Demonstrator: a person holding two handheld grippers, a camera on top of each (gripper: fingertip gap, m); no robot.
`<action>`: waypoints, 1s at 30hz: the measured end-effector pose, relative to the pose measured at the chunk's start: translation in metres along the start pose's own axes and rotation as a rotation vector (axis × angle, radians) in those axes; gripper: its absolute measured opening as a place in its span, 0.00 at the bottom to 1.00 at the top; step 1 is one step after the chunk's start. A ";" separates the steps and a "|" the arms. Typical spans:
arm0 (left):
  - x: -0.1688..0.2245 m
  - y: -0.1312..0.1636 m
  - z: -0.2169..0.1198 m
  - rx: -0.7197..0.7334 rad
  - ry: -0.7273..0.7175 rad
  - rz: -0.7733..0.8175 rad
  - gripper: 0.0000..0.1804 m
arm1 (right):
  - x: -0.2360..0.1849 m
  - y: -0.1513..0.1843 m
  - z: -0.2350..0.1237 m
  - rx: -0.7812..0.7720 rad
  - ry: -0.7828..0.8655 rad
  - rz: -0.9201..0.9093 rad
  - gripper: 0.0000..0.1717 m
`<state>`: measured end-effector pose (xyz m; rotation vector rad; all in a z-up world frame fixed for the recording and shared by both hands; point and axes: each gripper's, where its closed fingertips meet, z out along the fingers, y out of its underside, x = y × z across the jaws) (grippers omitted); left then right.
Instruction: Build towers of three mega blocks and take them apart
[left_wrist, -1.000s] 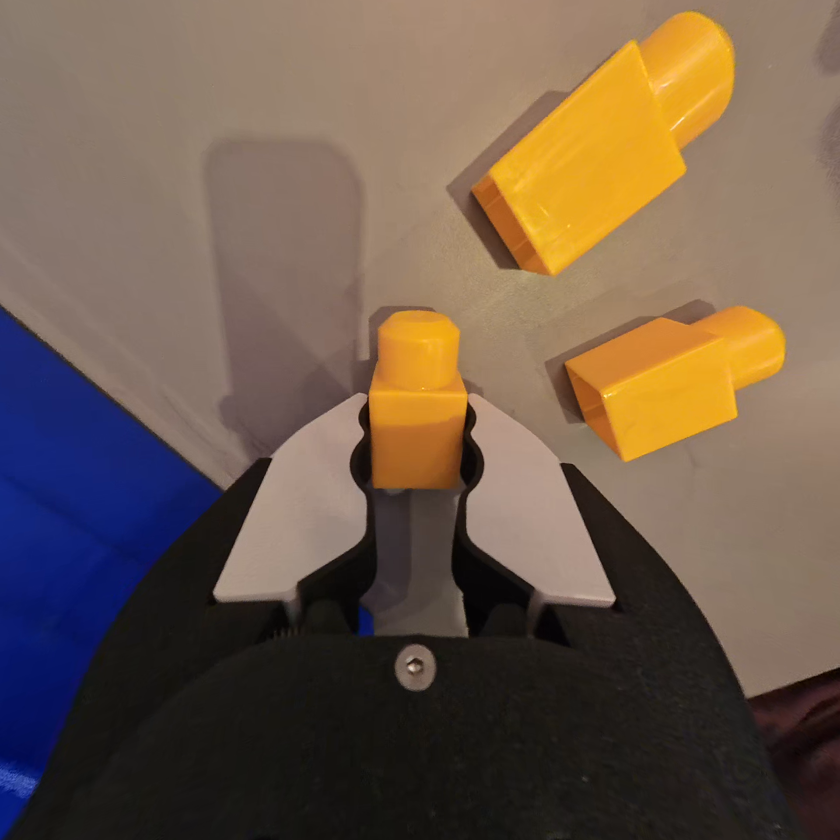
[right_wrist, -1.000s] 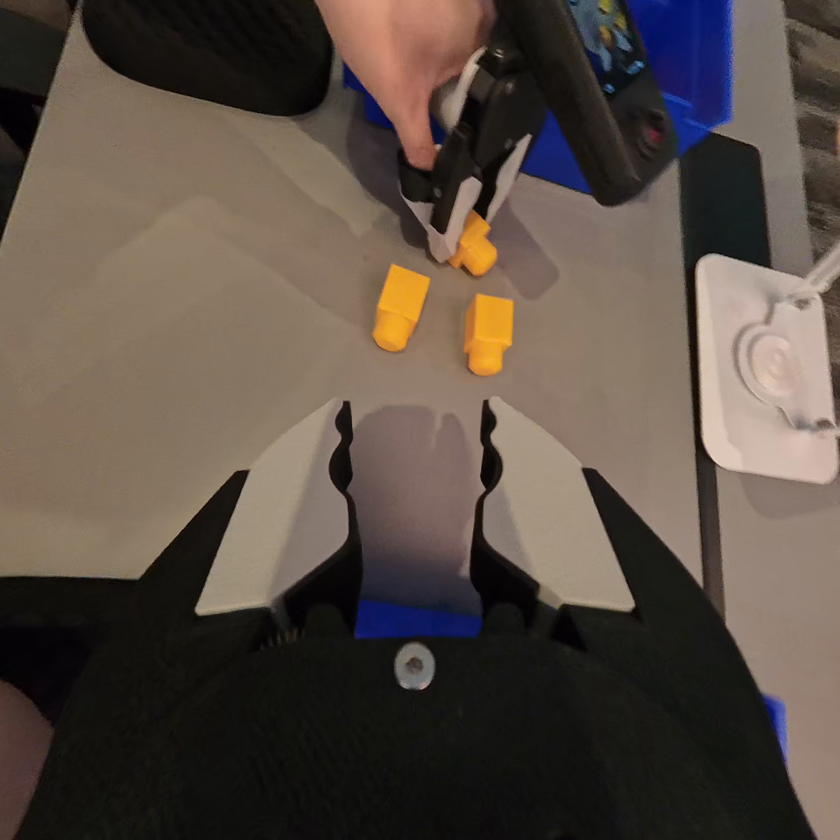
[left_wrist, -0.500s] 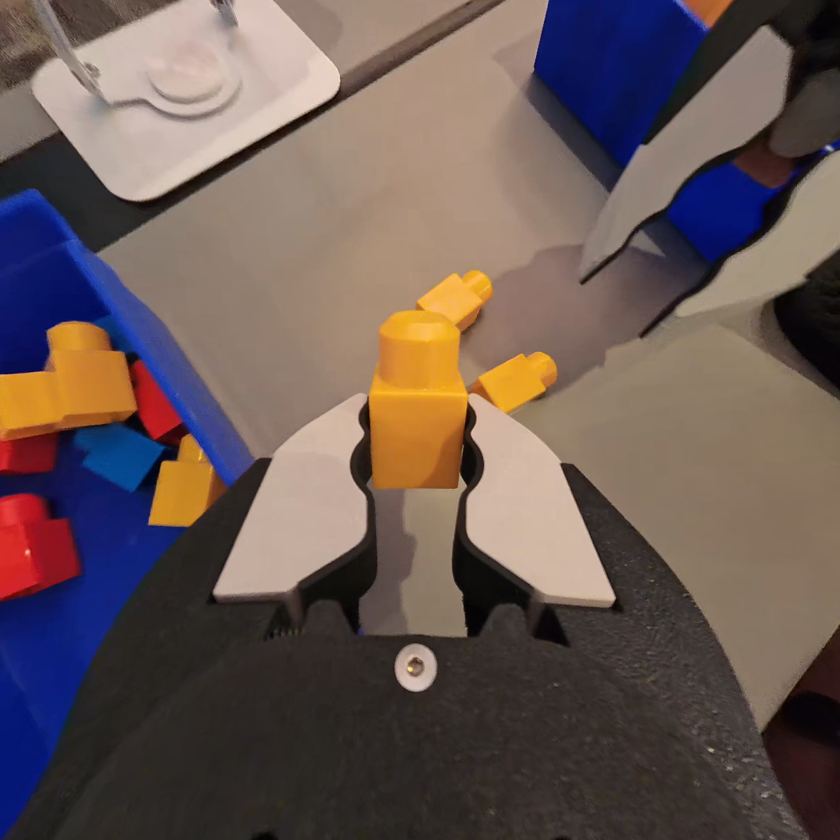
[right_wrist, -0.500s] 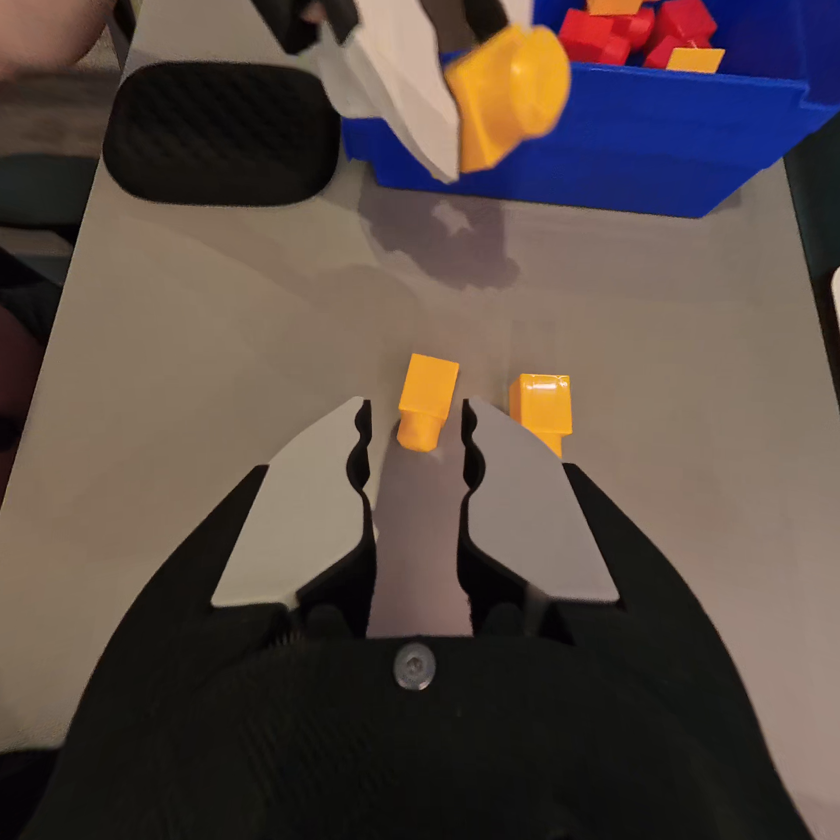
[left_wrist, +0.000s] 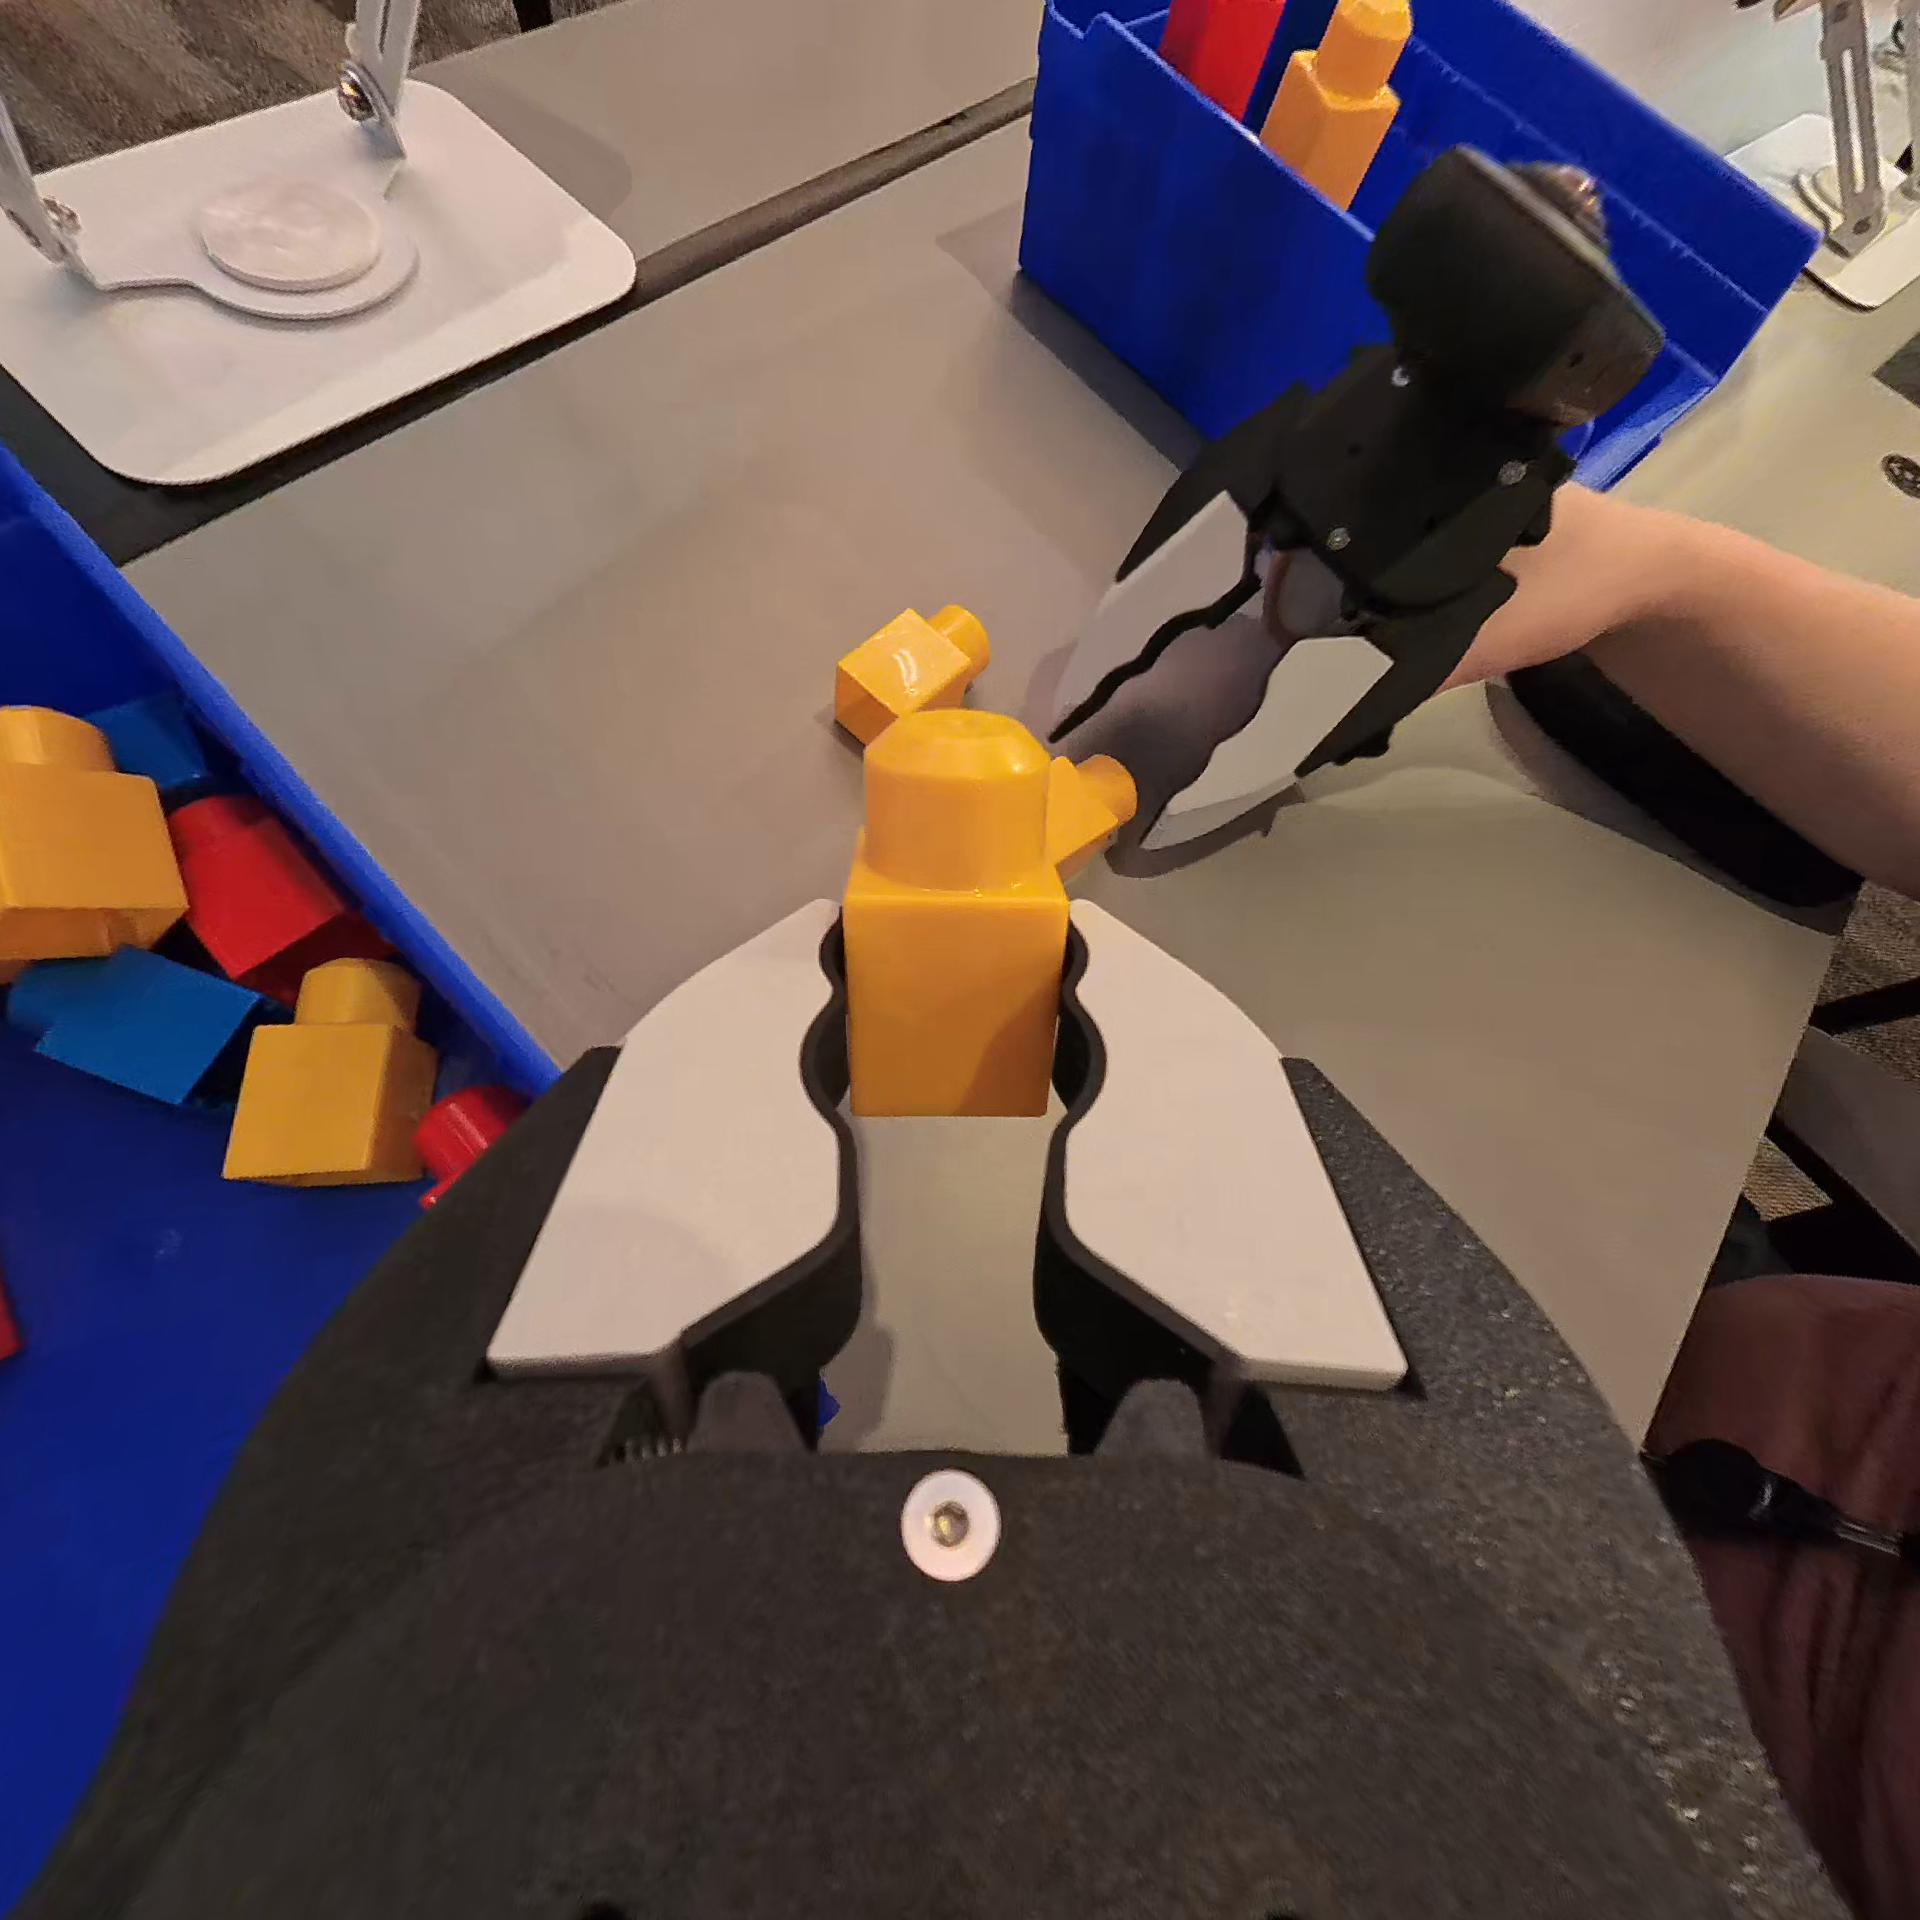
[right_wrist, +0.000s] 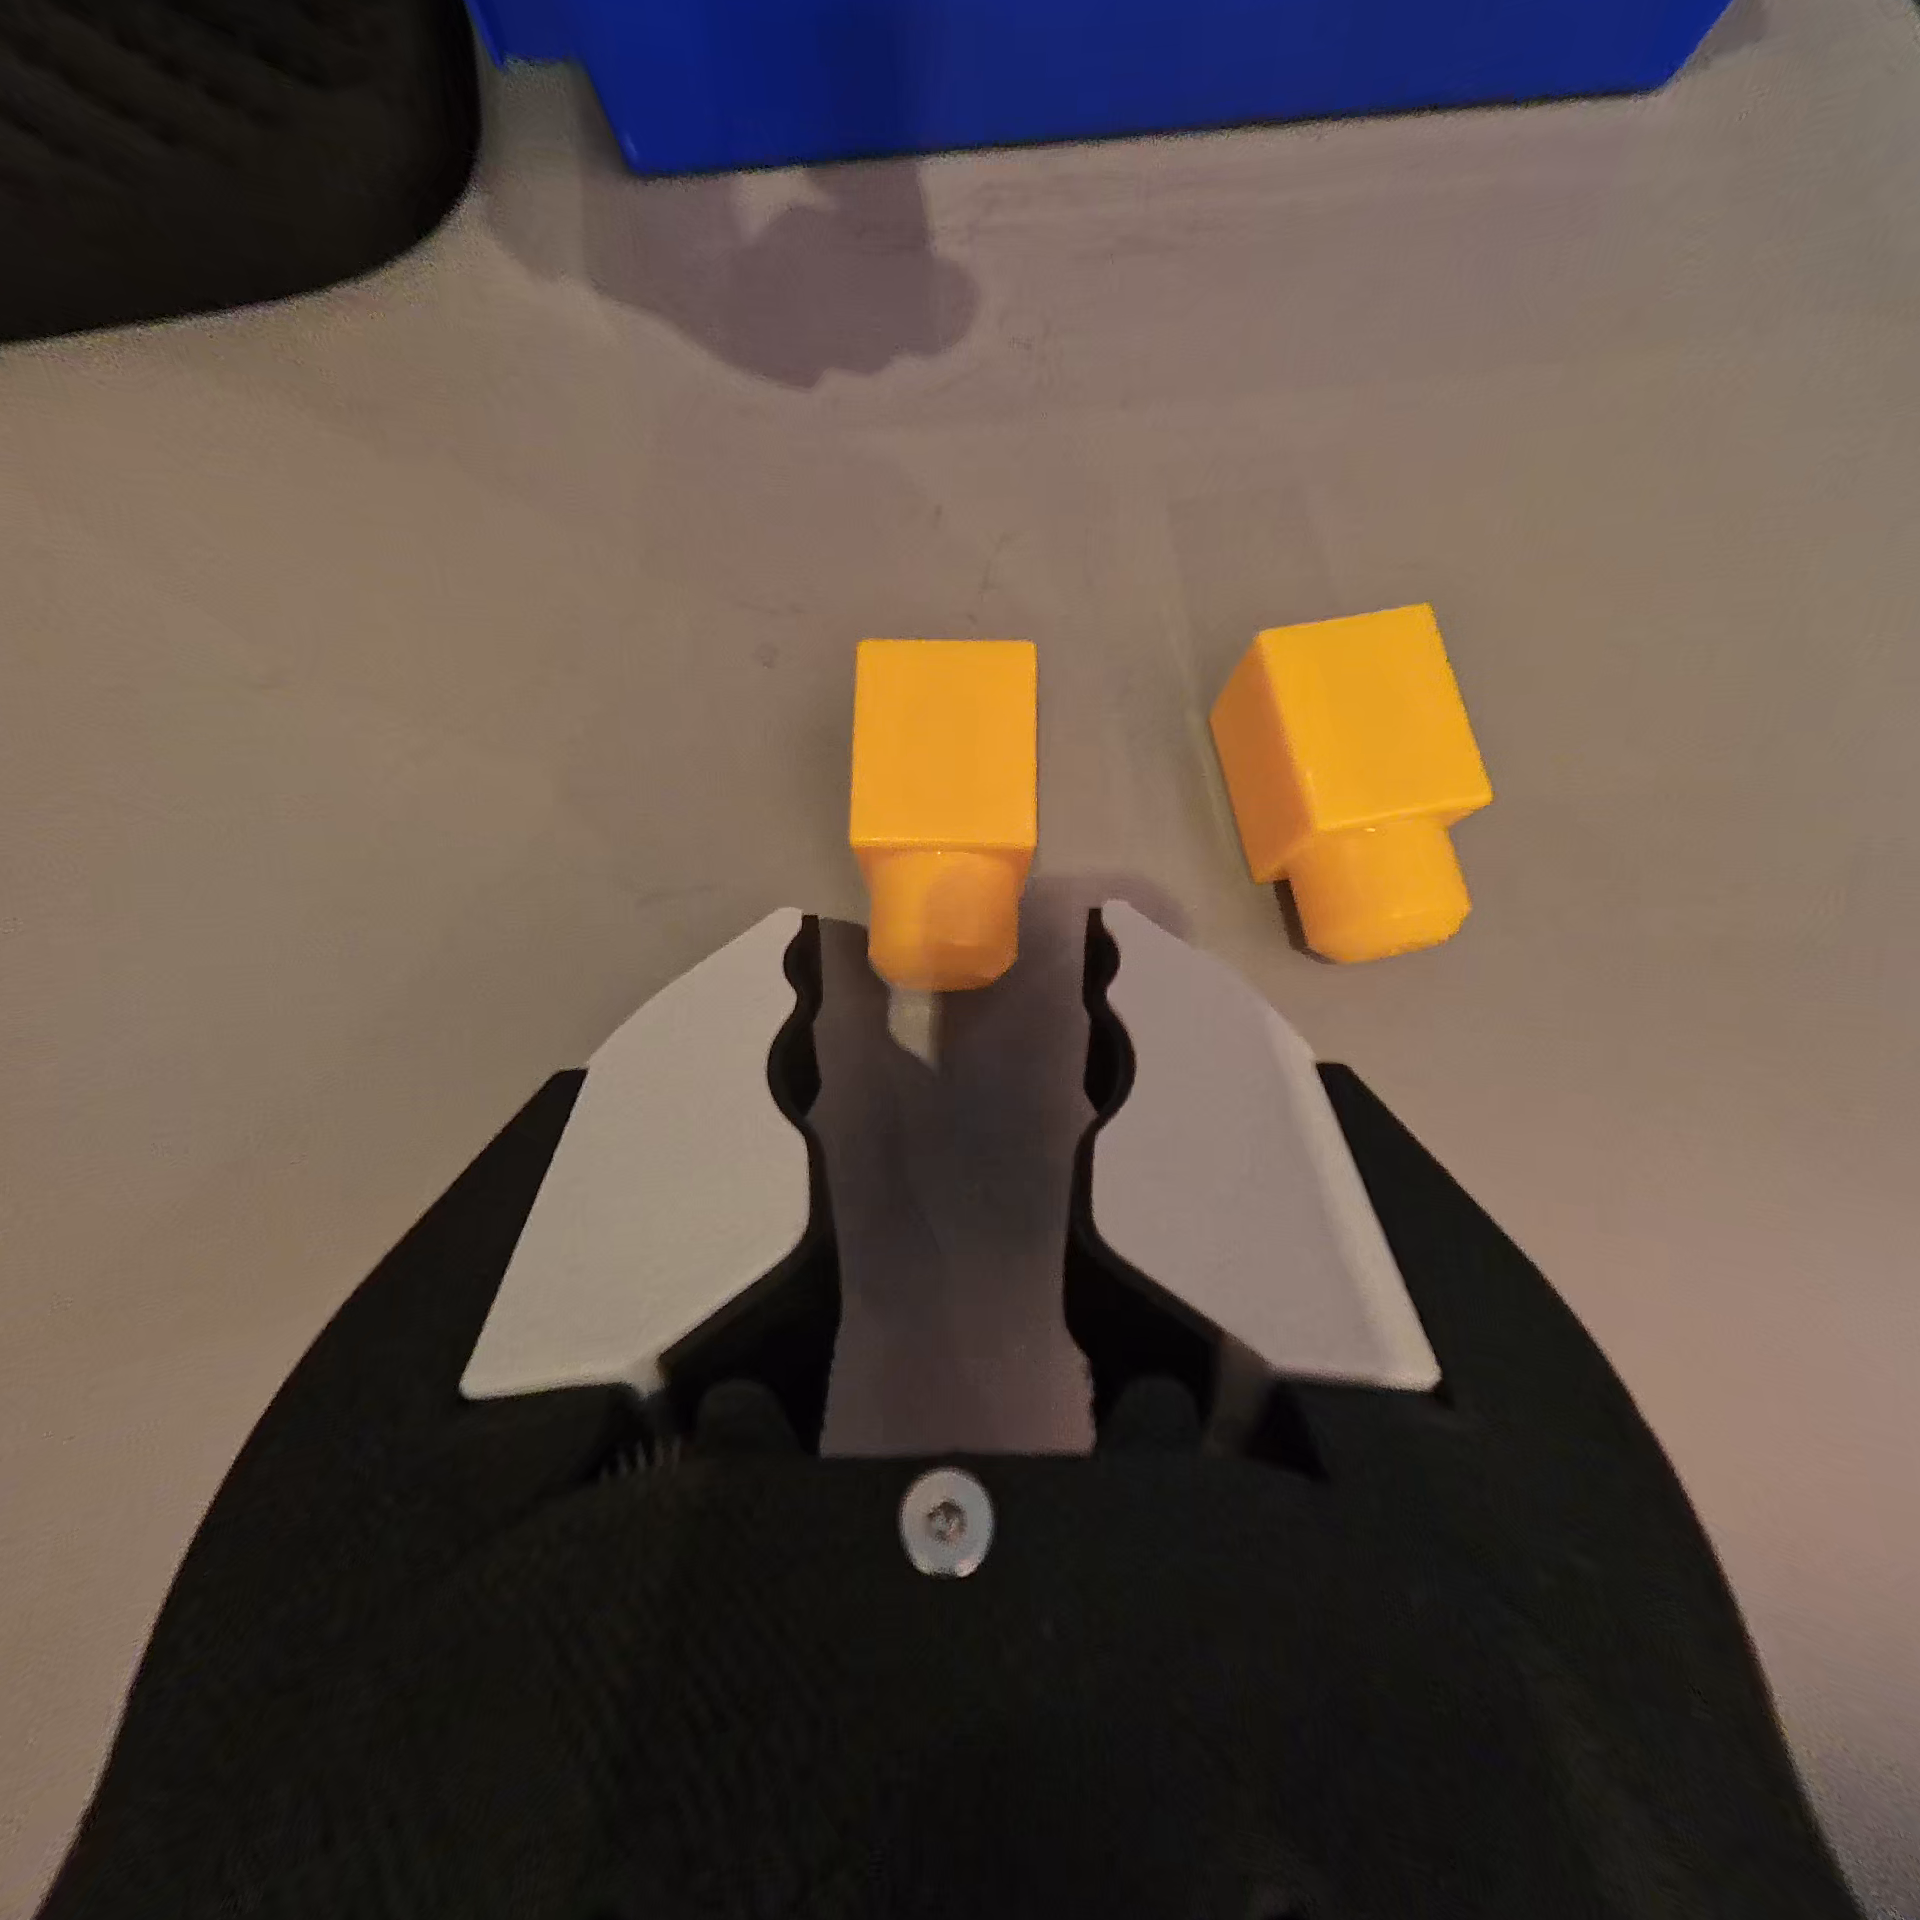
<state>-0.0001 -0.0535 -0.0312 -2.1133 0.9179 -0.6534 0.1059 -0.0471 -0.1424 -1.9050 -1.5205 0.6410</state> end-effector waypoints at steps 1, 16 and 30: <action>0.001 0.001 0.001 -0.002 0.012 -0.003 0.20 | 0.001 0.002 0.002 -0.007 0.012 -0.010 0.29; 0.008 0.007 0.019 0.030 0.082 -0.002 0.20 | 0.000 -0.011 -0.017 0.117 -0.017 0.045 0.17; 0.018 0.014 0.032 0.071 0.094 0.061 0.20 | -0.003 -0.016 -0.021 0.092 -0.020 0.126 0.17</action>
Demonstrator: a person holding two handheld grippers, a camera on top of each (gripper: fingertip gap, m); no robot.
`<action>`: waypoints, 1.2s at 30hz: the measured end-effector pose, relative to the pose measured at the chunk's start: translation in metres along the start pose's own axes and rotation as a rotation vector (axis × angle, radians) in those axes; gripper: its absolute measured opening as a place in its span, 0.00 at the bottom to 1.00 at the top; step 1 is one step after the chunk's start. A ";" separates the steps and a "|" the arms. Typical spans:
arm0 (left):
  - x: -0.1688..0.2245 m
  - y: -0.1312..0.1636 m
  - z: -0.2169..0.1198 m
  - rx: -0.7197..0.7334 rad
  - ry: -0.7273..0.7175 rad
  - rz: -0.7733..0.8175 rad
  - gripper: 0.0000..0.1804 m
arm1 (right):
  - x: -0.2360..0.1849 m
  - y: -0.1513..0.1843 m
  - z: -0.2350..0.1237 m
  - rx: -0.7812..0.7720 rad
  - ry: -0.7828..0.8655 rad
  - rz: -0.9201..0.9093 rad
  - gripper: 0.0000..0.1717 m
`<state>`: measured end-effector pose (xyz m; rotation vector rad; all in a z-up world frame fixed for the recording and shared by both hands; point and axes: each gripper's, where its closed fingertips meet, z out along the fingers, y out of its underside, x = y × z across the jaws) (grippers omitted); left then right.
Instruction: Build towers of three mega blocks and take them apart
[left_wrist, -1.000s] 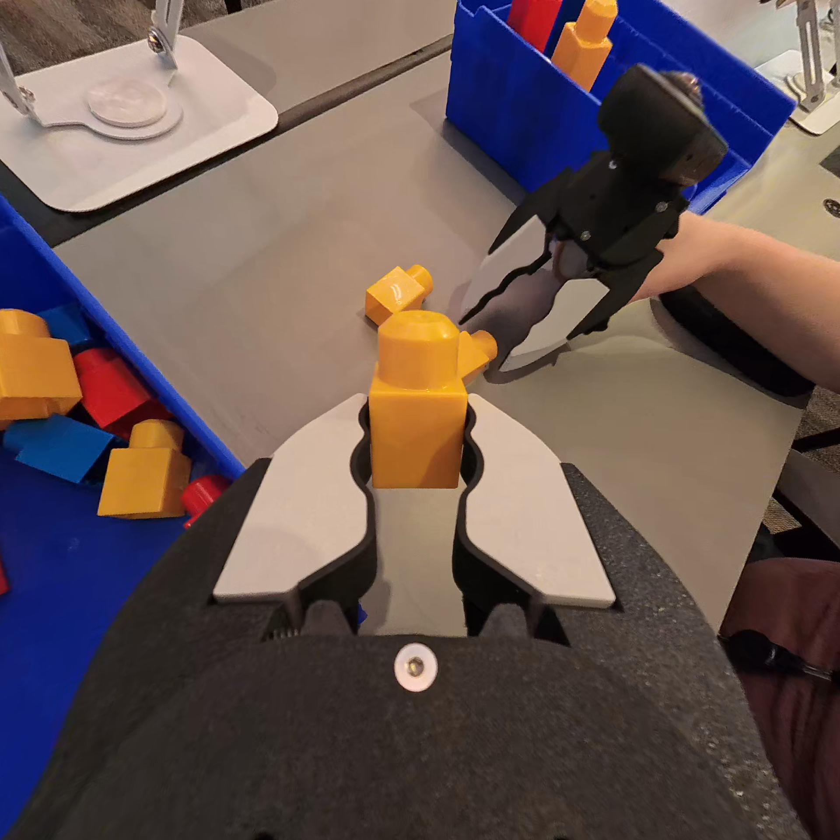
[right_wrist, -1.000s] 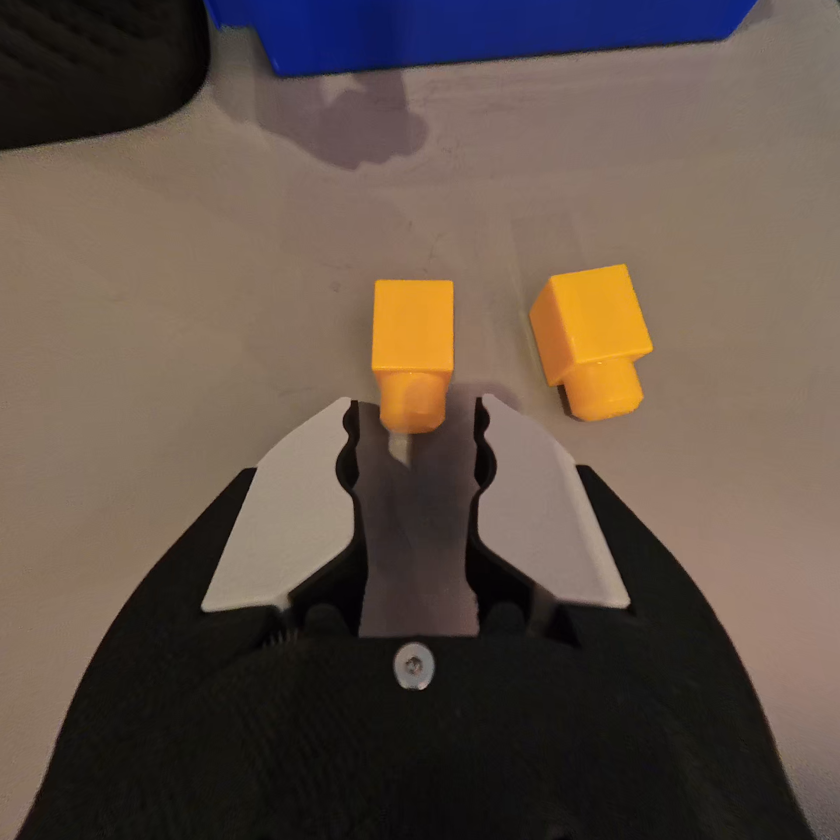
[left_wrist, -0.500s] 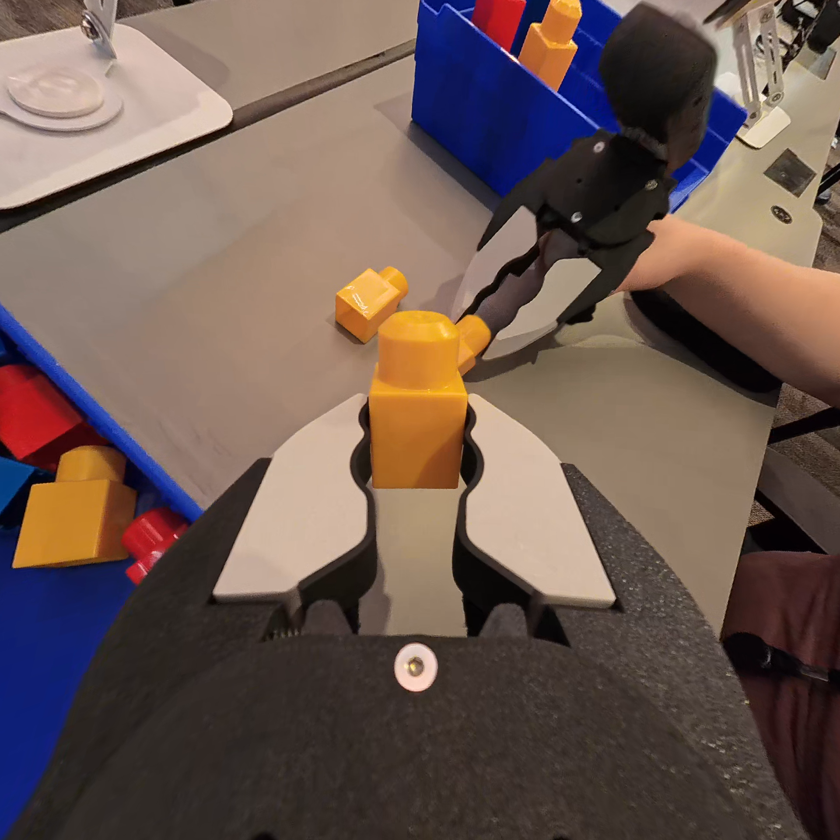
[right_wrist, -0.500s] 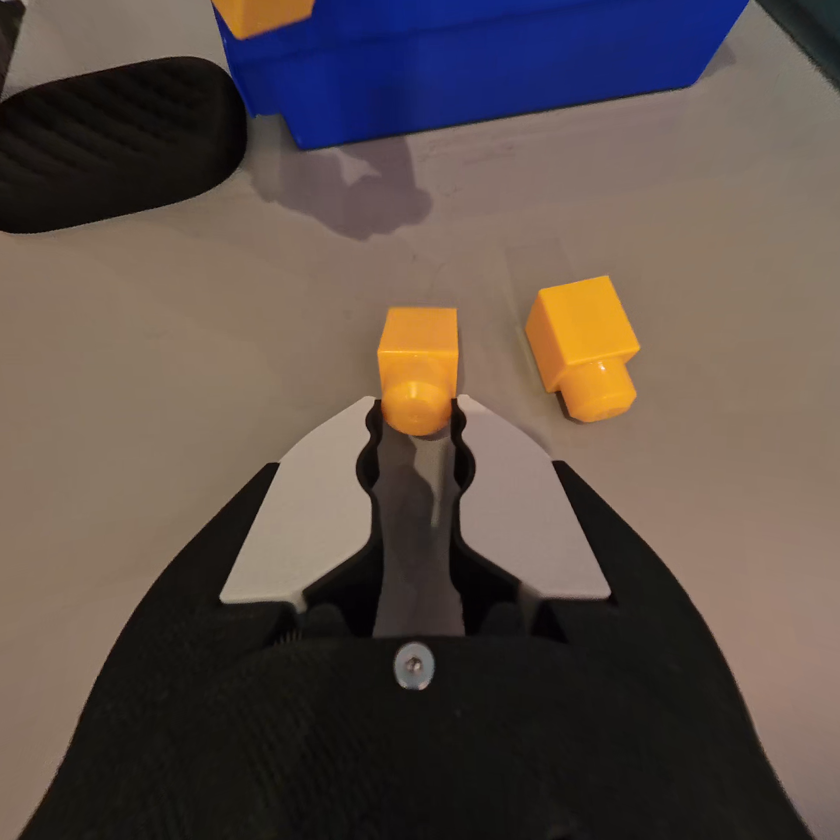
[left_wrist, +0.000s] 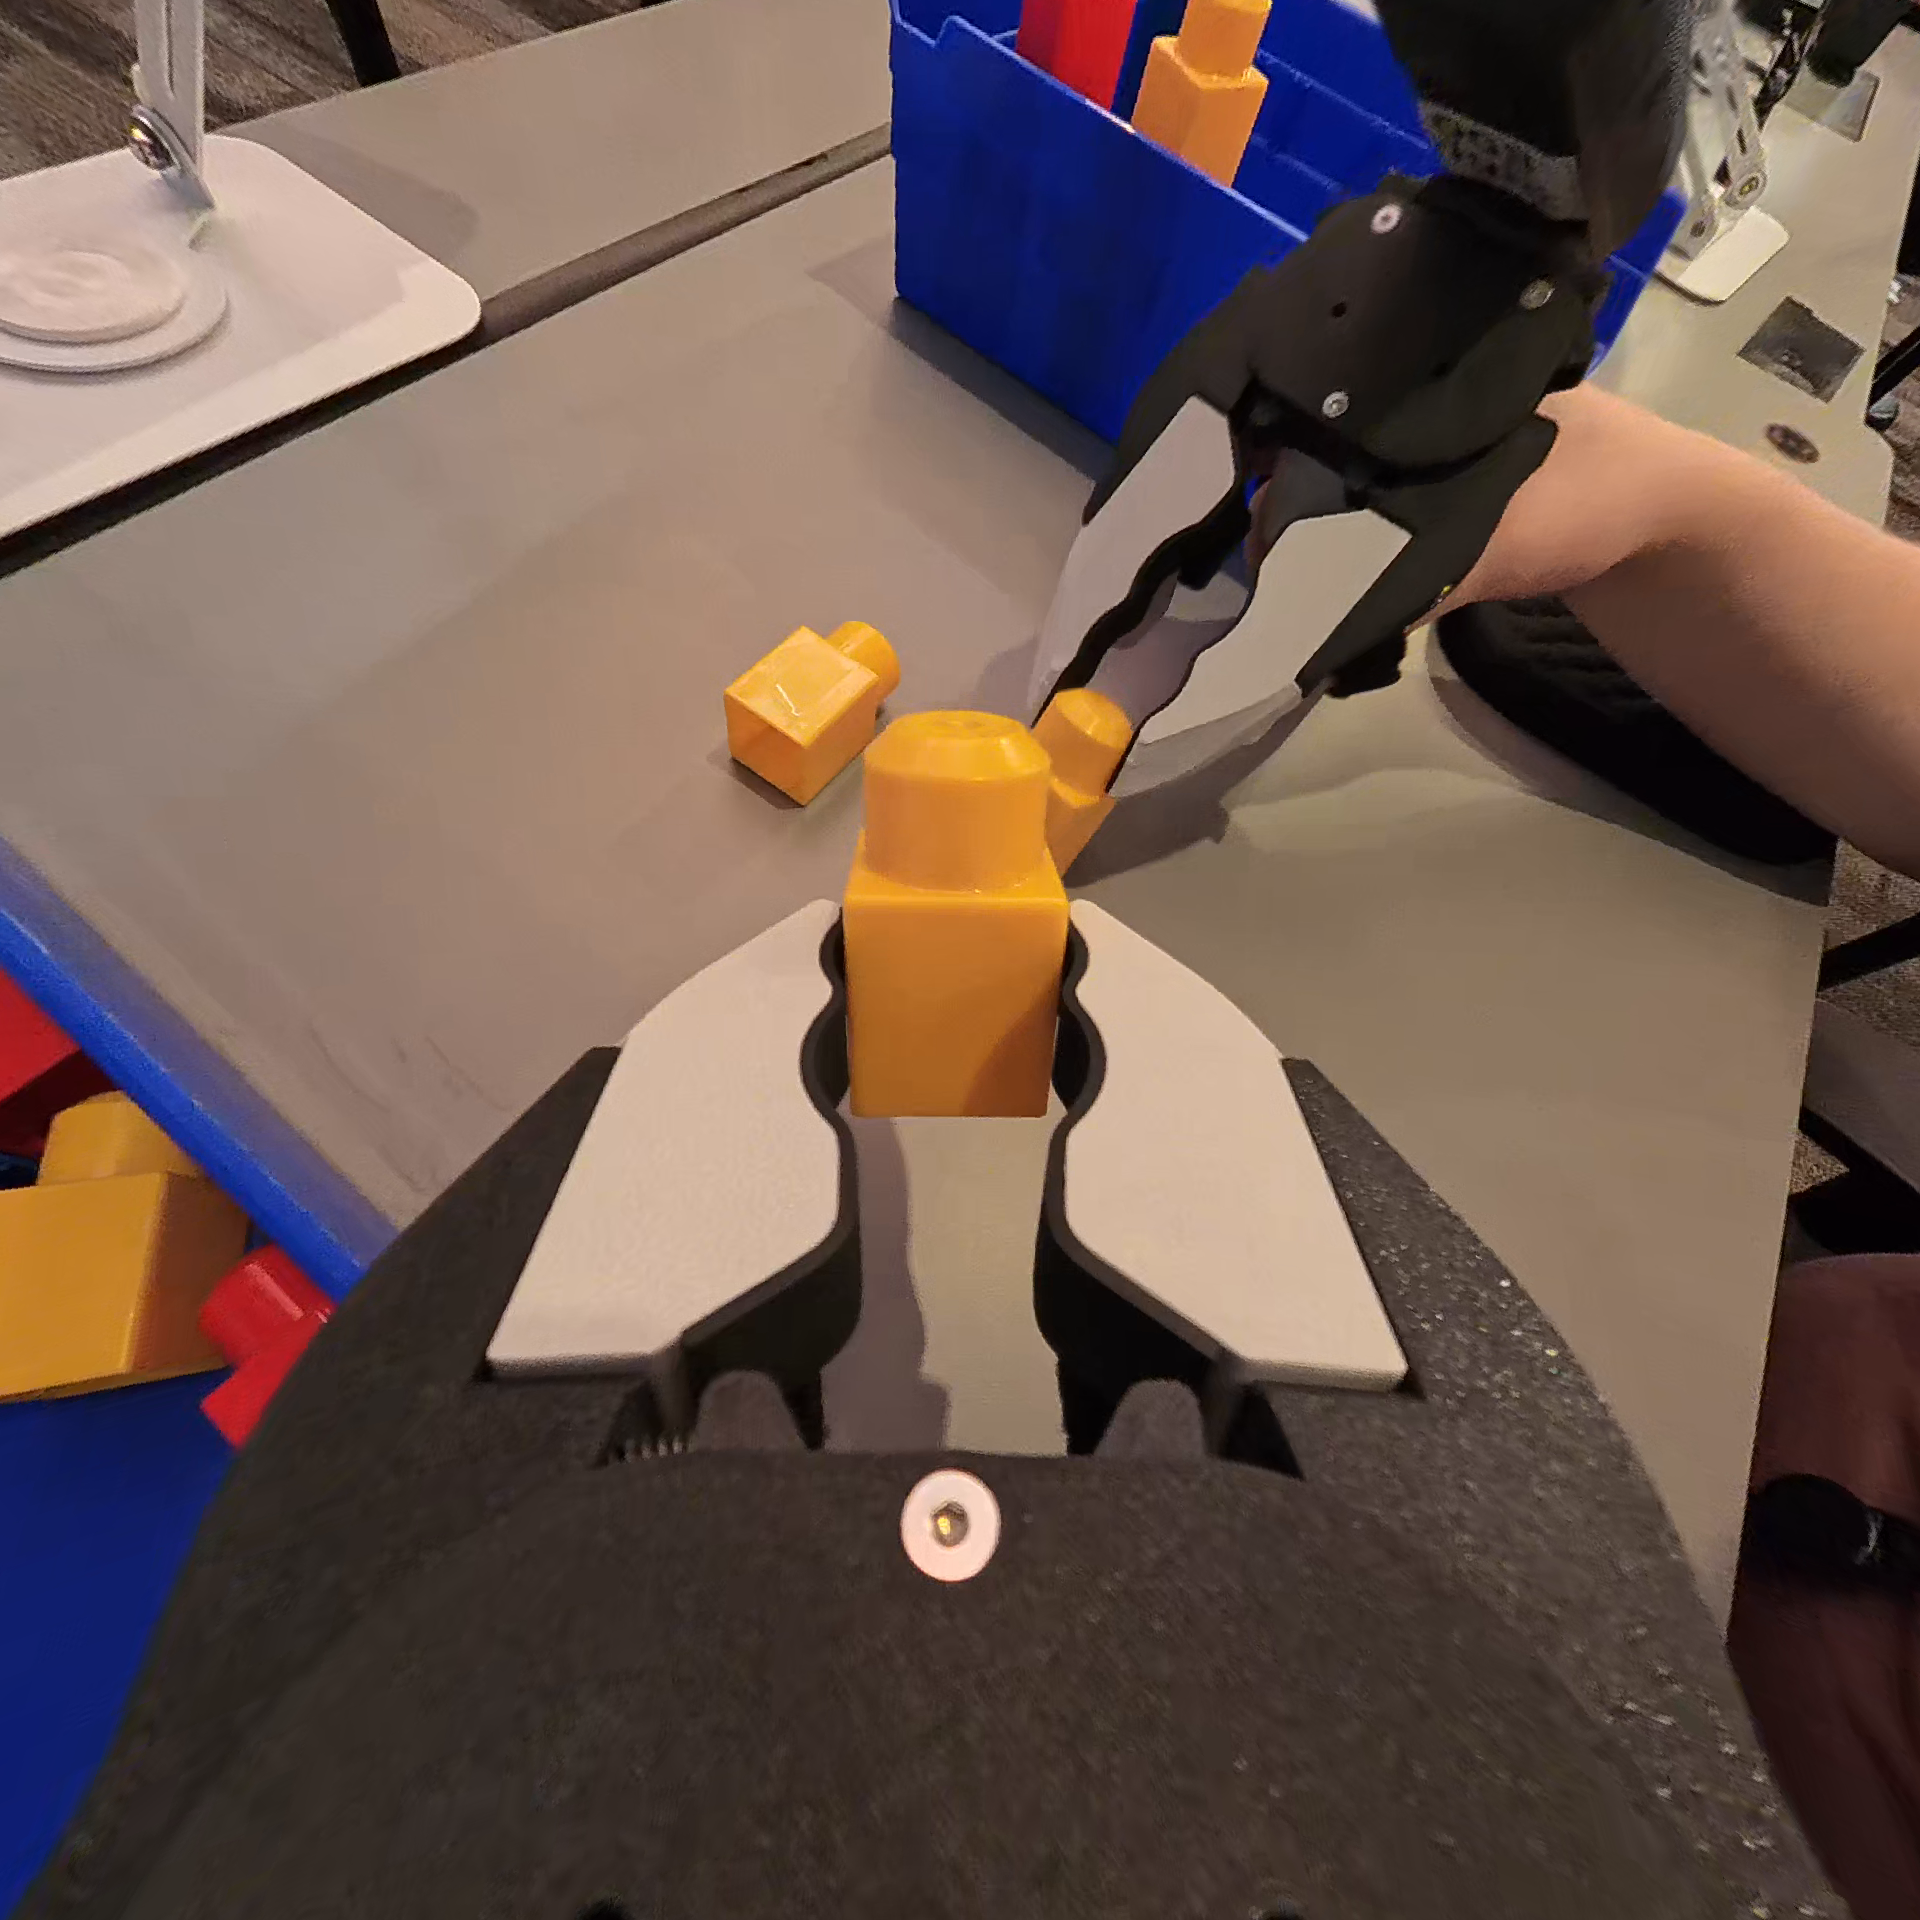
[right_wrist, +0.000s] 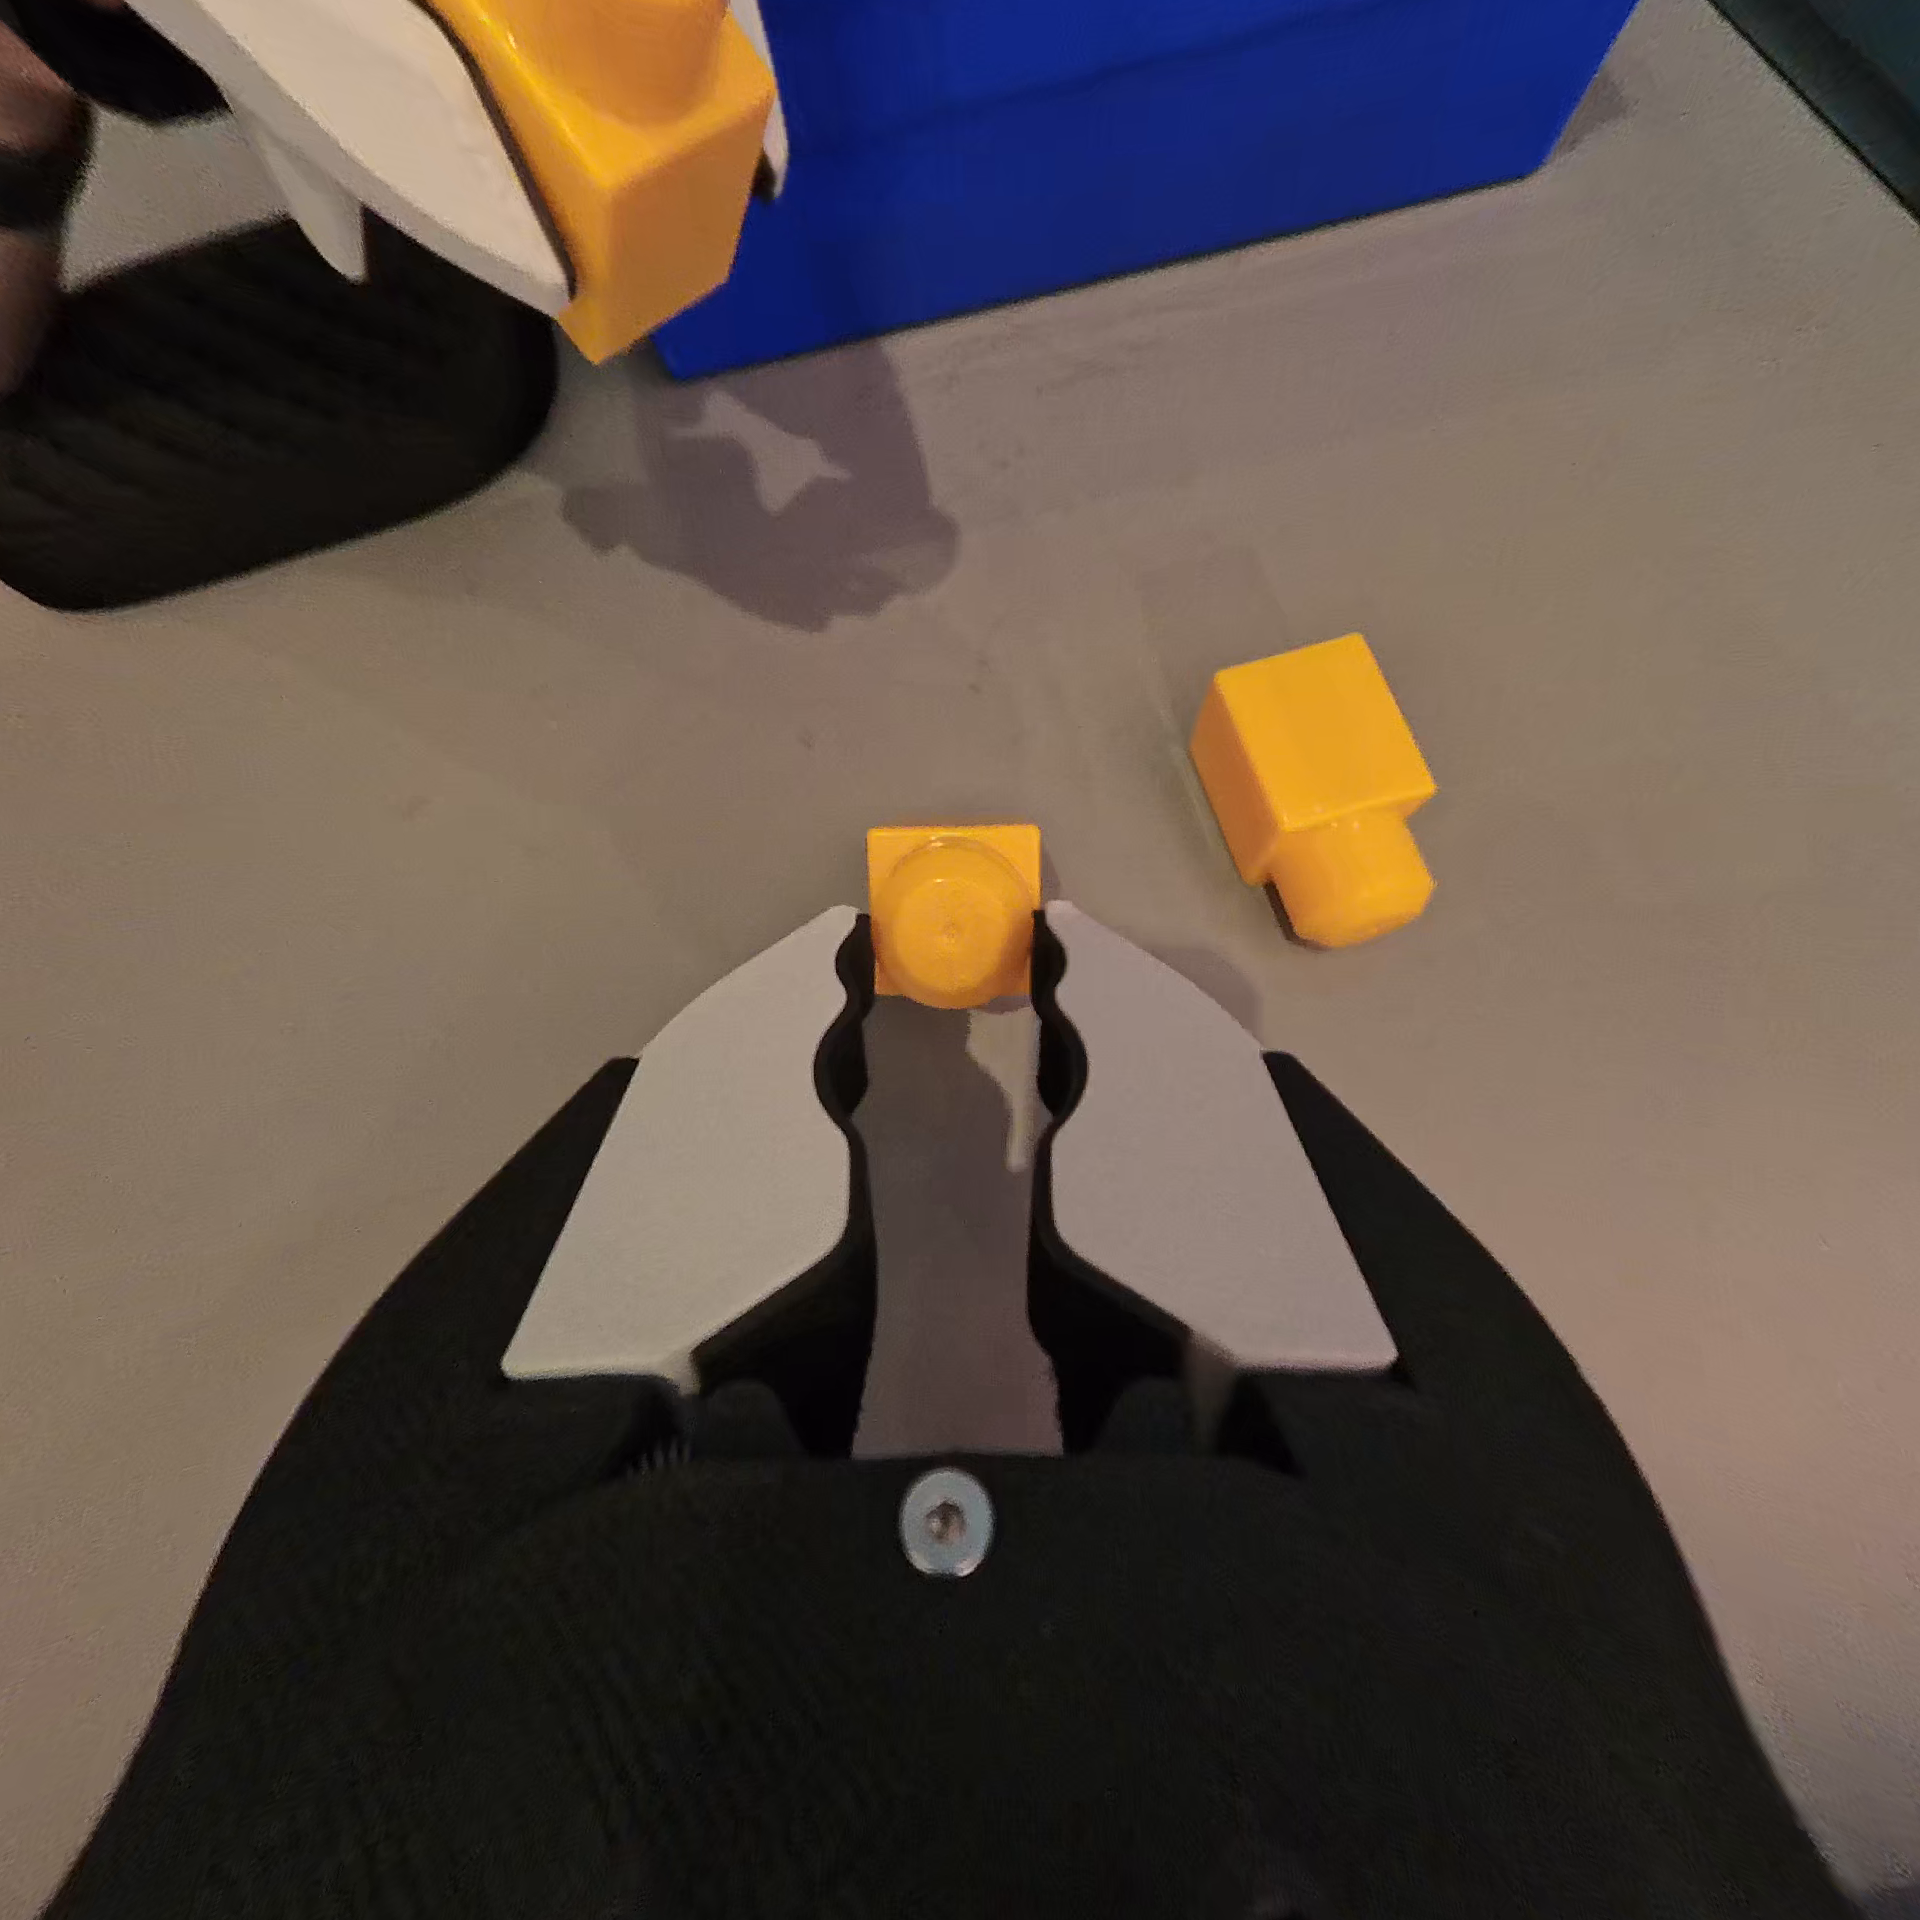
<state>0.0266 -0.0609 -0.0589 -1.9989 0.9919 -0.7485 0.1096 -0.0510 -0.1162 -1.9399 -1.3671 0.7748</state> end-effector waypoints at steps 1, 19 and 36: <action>0.000 0.000 0.000 0.003 0.000 -0.001 0.20 | 0.000 -0.002 0.002 0.031 -0.008 0.004 0.18; 0.008 0.001 -0.004 0.045 0.037 0.040 0.20 | -0.008 -0.011 0.038 0.132 -0.084 -0.173 0.28; 0.052 -0.079 -0.024 0.207 0.342 0.001 0.20 | -0.030 -0.182 -0.142 0.687 -0.348 0.125 0.21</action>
